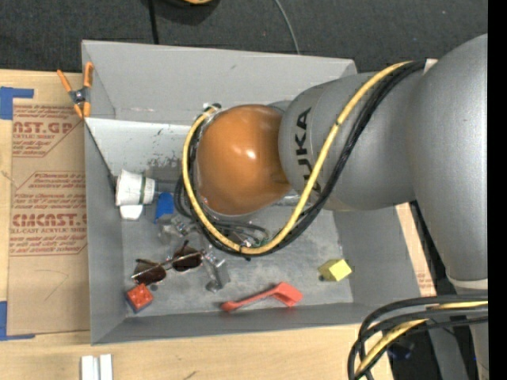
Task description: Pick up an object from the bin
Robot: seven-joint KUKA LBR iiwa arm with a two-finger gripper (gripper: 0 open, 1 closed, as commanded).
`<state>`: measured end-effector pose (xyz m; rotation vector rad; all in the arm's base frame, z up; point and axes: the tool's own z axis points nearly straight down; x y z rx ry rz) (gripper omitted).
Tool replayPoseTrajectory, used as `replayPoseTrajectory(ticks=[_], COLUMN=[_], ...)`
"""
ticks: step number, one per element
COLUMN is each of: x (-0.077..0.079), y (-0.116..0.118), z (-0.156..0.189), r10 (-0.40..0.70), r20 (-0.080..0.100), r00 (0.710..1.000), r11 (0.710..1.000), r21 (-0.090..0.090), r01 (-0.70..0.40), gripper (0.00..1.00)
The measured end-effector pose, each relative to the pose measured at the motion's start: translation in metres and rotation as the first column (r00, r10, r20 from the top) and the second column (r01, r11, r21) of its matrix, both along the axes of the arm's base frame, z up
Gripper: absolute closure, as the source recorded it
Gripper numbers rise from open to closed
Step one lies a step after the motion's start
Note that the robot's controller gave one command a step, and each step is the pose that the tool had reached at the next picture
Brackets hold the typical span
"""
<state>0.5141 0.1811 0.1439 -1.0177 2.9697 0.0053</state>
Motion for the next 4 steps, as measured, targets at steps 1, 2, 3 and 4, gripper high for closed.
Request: replayPoseTrajectory(ticks=[1,2,3,4], x=[0.007,0.017,0.017,0.017], y=[0.013,0.004,0.004,0.004], z=[-0.038,-0.074,-0.074,-0.073], r10=[0.195,0.224,0.223,0.223], r20=[0.005,0.002,0.002,0.002], r00=[0.981,0.975,0.975,0.975], r11=[0.981,0.975,0.975,0.975], r21=[-0.001,0.003,0.003,0.004], r01=[-0.195,-0.224,-0.223,-0.223], gripper=[0.0,1.0,1.0,1.0])
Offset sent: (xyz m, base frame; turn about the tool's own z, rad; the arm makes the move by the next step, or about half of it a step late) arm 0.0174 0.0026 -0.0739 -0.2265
